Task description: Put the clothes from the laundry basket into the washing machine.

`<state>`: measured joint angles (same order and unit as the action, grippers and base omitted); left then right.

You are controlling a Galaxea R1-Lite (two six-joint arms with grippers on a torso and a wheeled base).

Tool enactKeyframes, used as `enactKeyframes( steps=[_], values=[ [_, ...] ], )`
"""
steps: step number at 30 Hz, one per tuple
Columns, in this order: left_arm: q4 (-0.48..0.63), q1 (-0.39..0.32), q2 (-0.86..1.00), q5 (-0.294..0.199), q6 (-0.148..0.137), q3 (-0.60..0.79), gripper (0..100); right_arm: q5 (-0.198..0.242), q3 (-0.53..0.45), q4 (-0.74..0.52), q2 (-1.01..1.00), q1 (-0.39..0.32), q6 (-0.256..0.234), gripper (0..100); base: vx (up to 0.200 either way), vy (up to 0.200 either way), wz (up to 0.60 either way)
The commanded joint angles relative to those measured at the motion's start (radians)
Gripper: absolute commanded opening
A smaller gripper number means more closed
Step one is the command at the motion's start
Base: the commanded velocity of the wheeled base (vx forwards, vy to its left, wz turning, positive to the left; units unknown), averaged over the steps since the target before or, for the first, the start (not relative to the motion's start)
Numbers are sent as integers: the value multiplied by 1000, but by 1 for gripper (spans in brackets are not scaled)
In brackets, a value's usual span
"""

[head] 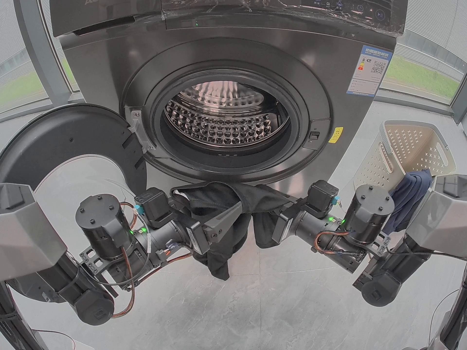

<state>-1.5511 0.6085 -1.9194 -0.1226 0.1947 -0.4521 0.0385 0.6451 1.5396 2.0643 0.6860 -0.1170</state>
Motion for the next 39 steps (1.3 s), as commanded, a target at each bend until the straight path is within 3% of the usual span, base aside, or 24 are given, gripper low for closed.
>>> enactKeyframes(
  steps=[1,30,36,39],
  values=[
    [0,0,-61,1,-3,-3,100,11,-22,-1,-87,4,-1,0,0,0,0],
    [-1,-3,-248,6,-21,12,100,-29,56,-1,-121,-2,16,0,0,0,0],
    [-3,-16,-313,4,-34,7,100,-32,79,-1,-116,-3,14,0,0,0,0],
    [-4,-13,-340,1,-54,6,100,-43,111,-4,-104,1,14,0,0,0,0]
  ],
)
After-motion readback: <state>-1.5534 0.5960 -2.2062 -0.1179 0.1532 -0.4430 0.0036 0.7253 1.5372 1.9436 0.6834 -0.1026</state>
